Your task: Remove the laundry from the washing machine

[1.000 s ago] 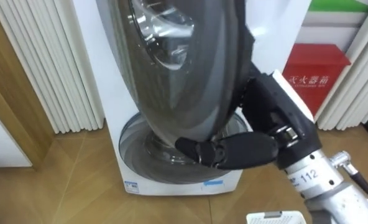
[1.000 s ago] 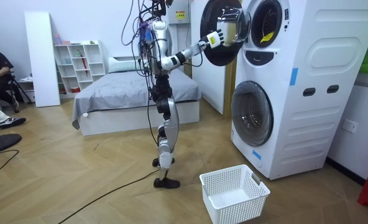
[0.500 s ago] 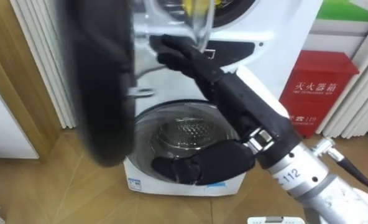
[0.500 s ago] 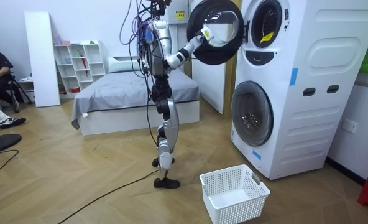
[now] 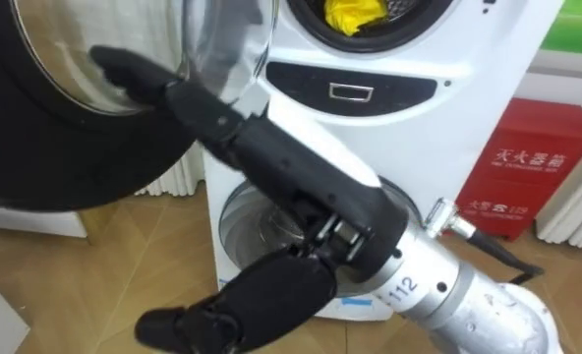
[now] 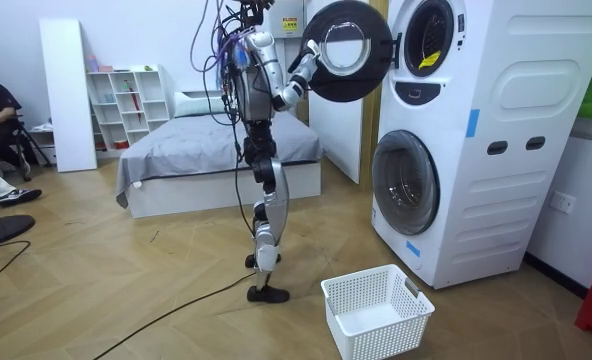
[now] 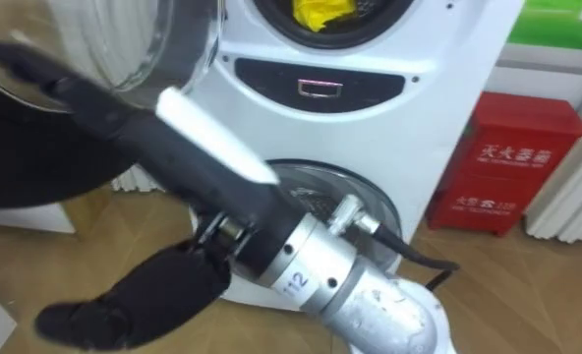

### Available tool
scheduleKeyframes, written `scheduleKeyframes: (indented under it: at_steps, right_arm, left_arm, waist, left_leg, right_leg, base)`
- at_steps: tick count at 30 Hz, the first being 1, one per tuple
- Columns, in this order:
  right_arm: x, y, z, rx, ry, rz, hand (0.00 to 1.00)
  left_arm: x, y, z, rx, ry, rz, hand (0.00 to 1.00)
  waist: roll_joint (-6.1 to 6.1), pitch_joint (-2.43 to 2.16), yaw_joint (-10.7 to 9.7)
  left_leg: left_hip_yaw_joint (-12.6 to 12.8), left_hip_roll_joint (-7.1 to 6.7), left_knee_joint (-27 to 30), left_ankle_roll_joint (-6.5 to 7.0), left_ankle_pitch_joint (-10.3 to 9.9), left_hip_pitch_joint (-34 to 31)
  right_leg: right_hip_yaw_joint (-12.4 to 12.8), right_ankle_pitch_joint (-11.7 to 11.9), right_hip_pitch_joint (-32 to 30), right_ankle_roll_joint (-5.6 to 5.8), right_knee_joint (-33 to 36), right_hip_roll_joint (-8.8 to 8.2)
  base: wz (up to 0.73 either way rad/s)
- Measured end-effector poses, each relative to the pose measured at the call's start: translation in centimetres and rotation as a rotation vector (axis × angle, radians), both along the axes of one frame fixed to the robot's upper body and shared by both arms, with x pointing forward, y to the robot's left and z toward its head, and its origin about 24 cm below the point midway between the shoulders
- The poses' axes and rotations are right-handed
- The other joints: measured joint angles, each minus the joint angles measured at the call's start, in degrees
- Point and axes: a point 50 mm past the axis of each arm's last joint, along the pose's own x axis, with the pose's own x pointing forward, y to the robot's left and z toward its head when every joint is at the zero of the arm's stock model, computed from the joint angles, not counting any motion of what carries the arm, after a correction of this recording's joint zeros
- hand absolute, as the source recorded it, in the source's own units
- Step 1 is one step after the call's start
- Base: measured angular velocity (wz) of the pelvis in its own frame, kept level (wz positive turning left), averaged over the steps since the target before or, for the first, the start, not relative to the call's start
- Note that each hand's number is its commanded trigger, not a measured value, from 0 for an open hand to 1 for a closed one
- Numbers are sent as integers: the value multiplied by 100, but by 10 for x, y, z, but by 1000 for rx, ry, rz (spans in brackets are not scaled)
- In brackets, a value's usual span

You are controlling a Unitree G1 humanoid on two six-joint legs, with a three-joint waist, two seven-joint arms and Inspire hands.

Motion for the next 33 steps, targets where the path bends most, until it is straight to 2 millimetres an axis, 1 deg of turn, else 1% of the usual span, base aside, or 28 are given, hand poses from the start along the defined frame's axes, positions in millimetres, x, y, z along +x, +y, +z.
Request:
scheduleKeyframes:
  at_steps: [2,4,13,16,20,23,26,28,29,30,31,32,33]
  right_arm:
    - [0,0,0,0,0,3,0]
    - [0,0,0,-1,0,3,0]
    - [0,1,0,6,5,2,0]
    - [0,0,0,4,4,1,0]
    - [1,-2,-1,-5,2,-6,0]
    - [2,-5,-6,-70,-7,-26,0]
    - [7,-21,-22,-163,38,-99,0]
    - [17,-44,-51,-285,135,-240,0]
    - [18,-50,-58,-319,161,-284,0]
    - [22,-64,-70,-382,205,-359,0]
    - [27,-77,-77,-435,240,-415,0]
    - [29,-83,-79,-458,248,-443,0]
    - [33,-93,-78,-496,248,-493,0]
  left_arm:
    - [-1,-1,0,0,11,-7,0]
    - [1,-1,0,0,10,-15,0]
    - [1,-1,0,2,11,-14,0]
    - [-1,-2,-1,-3,15,-6,0]
    - [0,-2,-1,-4,21,-1,0]
    - [-1,-1,-1,-7,29,9,0]
    - [-2,1,0,-4,28,32,0]
    - [-3,4,1,-1,23,66,0]
    - [-4,5,1,0,19,79,0]
    - [-5,8,2,4,15,107,0]
    - [-6,10,2,8,15,131,0]
    - [-6,11,2,10,15,139,0]
    - [-5,12,3,12,13,150,0]
  waist:
    - [9,6,84]
    - [9,6,119]
    - [14,9,123]
    - [28,18,92]
    - [38,24,52]
    - [40,25,-58]
    - [27,17,-132]
    - [-8,6,-235]
    - [-21,7,-267]
    - [-46,13,-303]
    - [-75,16,-362]
    - [-98,11,-394]
    - [-97,16,-437]
  left_leg:
    - [-17,-2,-4,0,0,-3]
    - [-33,-10,4,1,1,-3]
    - [-86,-34,0,4,3,-2]
    - [-86,-34,2,4,3,0]
    - [-88,-33,7,4,3,-20]
    - [-95,-34,18,4,2,-38]
    - [-107,-36,14,5,2,-31]
    - [-124,-44,22,7,4,7]
    - [-132,-46,21,7,4,15]
    - [-136,-51,18,8,4,15]
    - [-124,-56,18,9,5,7]
    - [-123,-59,17,9,5,0]
    - [-121,-59,7,9,5,-12]
  right_leg:
    - [-5,0,-1,0,-1,0]
    - [-13,-1,-2,1,-1,-6]
    - [-33,-3,2,5,-3,-28]
    - [-79,-3,6,5,-7,-32]
    - [-80,-3,11,5,-17,-32]
    - [-82,-3,12,5,-16,-32]
    - [-83,-3,21,5,-10,-34]
    - [-126,-3,70,6,-17,-43]
    - [-130,-3,88,6,-25,-44]
    - [-128,-3,97,7,-42,-45]
    - [-120,-3,97,7,-65,-47]
    - [-120,-3,97,7,-78,-48]
    - [-120,-4,91,8,-87,-49]
  base:
    - [3]
    - [4]
    - [3]
    - [0]
    - [0]
    - [1]
    - [0]
    - [5]
    - [6]
    - [0]
    - [-3]
    - [-4]
    - [0]
